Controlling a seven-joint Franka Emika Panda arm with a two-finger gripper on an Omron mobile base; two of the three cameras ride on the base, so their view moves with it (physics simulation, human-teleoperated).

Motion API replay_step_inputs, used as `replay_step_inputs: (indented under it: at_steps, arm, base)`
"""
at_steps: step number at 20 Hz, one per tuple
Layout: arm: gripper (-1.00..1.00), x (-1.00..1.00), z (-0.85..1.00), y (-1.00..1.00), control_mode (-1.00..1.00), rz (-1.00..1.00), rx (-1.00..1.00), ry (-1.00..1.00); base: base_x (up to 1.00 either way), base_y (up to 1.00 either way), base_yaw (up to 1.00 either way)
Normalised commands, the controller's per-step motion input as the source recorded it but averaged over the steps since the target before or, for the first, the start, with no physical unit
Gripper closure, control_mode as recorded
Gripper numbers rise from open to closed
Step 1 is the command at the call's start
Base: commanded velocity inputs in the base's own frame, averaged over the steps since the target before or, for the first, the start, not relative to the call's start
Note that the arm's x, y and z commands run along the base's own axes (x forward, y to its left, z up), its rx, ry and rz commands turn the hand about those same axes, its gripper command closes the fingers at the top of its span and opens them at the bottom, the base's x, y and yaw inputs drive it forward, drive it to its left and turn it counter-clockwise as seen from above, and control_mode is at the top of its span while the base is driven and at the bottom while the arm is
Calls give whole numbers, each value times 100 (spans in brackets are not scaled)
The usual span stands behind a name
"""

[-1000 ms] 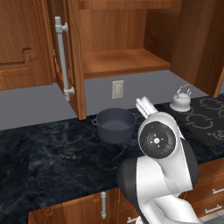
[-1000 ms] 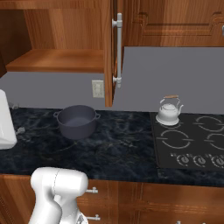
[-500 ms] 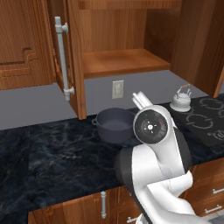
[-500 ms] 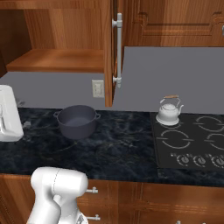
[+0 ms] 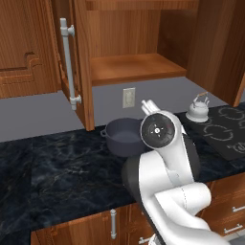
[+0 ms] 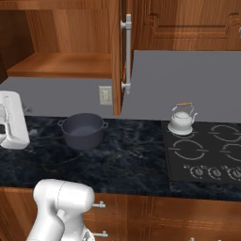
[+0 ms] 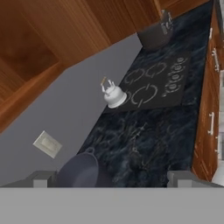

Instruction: Pick the kettle from the cabinet and place it on a stove burner. Then pick the pot from the counter and place it on another stove burner. Finally, turn both burners on.

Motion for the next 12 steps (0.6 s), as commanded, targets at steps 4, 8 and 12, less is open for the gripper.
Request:
replay_step_inputs:
  at_steps: [4, 8, 12]
  arm:
    - [-100, 14, -26, 0, -100, -1, 2, 3]
    - [-100, 22, -30, 0, -100, -4, 0, 3]
    - [-100, 31, -31, 0, -100, -9, 4, 2]
  base:
    - [0, 0, 0]
    - [0, 0, 0]
    - [0, 0, 0]
